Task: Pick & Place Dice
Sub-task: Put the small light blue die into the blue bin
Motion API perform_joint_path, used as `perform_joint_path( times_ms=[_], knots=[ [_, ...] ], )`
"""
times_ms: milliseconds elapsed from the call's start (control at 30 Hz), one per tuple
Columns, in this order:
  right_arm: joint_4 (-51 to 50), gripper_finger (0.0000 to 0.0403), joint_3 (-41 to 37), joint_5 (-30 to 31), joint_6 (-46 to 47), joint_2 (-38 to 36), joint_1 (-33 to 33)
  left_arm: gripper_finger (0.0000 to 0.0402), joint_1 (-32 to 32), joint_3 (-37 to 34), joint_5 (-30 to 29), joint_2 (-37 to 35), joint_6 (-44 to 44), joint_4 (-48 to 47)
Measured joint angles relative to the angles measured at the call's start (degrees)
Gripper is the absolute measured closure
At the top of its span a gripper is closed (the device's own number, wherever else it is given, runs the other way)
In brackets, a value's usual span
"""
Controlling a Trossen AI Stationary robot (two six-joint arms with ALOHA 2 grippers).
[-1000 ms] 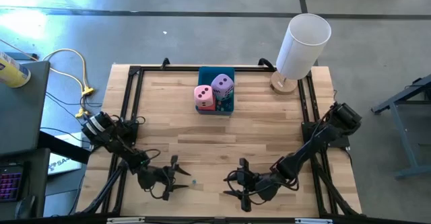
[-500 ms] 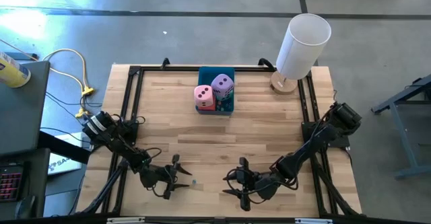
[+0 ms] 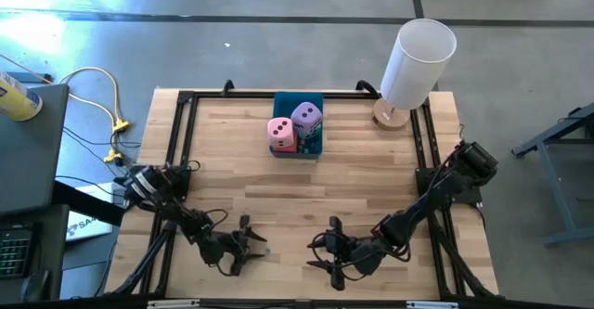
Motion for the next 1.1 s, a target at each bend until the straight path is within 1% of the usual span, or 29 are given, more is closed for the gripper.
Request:
perform_joint_path(
  times_ms=[233,367,500,667,800,933,967,1100],
  knots=[
    [0.2,0.0206,0.0,0.0,-0.9,0.0,-0.8,0.0190,1.3,3.2,0.7,2.5,0.6,0.2],
    [0.3,0.0206,0.0,-0.1,-0.8,0.0,-0.8,0.0191,1.4,3.3,1.1,2.6,0.5,-0.2],
    [0.3,0.0206,0.0,-0.3,-0.8,0.0,-0.8,0.0204,0.9,3.3,0.9,2.6,0.3,-1.4],
    [0.3,0.0206,0.0,-0.3,-0.7,0.0,-0.8,0.0244,0.8,3.3,0.9,2.5,0.1,-3.3],
    [0.3,0.0206,0.0,-0.3,-0.3,0.0,-0.6,0.0294,1.5,3.3,1.8,2.5,0.5,-3.5],
    [0.2,0.0206,0.0,-0.4,2.5,0.0,0.5,0.0350,2.5,3.3,3.4,2.5,2.2,-3.7],
    [0.1,0.0206,0.0,-0.4,3.2,0.0,0.9,0.0357,2.8,3.2,4.2,2.5,3.2,-3.6],
    [0.1,0.0206,0.0,0.1,5.4,0.0,2.6,0.0356,3.8,3.2,4.7,2.1,6.9,-3.6]
  ],
)
